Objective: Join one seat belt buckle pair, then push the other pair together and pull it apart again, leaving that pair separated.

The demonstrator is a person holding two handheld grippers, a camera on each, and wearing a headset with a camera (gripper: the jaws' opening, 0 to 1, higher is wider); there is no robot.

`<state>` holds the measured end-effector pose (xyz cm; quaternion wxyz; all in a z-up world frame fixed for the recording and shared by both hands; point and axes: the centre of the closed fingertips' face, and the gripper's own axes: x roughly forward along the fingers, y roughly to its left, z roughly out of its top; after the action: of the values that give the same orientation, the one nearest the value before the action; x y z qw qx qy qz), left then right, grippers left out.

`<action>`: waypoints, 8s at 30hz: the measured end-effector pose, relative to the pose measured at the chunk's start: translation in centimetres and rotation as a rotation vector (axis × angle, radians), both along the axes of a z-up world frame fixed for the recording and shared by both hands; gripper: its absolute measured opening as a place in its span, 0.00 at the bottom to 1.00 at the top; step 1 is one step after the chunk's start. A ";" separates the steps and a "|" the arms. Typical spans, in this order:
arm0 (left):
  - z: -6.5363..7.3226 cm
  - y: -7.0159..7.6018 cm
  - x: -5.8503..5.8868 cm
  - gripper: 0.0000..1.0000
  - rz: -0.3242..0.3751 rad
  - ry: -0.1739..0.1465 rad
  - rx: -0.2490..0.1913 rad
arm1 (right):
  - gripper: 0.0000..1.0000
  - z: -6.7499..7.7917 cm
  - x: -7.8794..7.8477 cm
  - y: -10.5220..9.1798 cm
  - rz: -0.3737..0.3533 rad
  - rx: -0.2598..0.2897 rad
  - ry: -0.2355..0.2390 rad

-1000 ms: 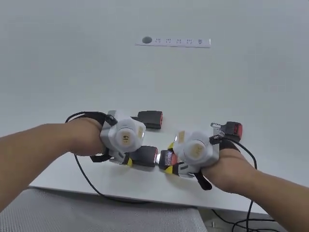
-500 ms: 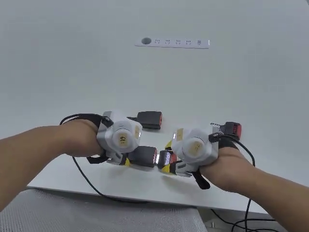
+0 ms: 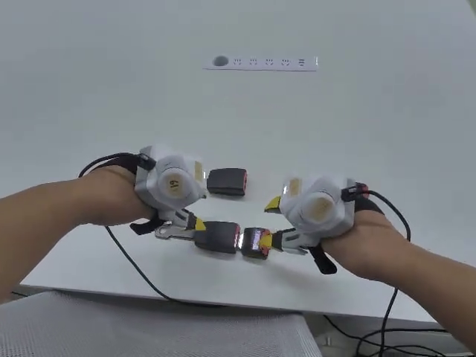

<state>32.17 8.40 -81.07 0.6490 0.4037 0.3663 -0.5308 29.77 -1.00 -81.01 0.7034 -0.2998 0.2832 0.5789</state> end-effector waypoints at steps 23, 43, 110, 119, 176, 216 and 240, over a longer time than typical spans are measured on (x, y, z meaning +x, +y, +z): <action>-1.0 -2.2 5.9 0.45 -0.008 -0.041 0.008 | 0.35 -0.5 6.6 -12.0 -0.190 -0.088 -0.041; -3.2 -1.1 7.2 0.41 -0.048 0.009 0.067 | 0.33 -2.8 7.0 -15.7 -0.148 -0.162 0.034; -3.8 -0.9 6.9 0.31 -0.127 0.021 0.118 | 0.32 -3.8 8.5 -1.7 0.048 -0.136 0.037; -3.7 -0.8 6.9 0.31 -0.106 0.016 0.109 | 0.32 -3.7 8.6 -0.5 0.062 -0.133 0.029; -3.9 -0.8 6.9 0.30 -0.050 0.020 0.098 | 0.31 -3.6 8.7 0.0 0.082 -0.103 0.026; -3.8 -0.9 6.7 0.31 -0.076 0.018 0.141 | 0.33 -3.4 6.7 -14.3 -0.033 -0.216 0.024; -3.7 -0.9 7.0 0.31 -0.057 -0.005 0.160 | 0.39 -3.7 7.1 -15.0 -0.056 -0.224 0.011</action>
<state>39.13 7.54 -84.73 0.6001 0.4660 0.3942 -0.5170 36.92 -15.99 -84.67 0.6799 -0.3652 0.3583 0.5253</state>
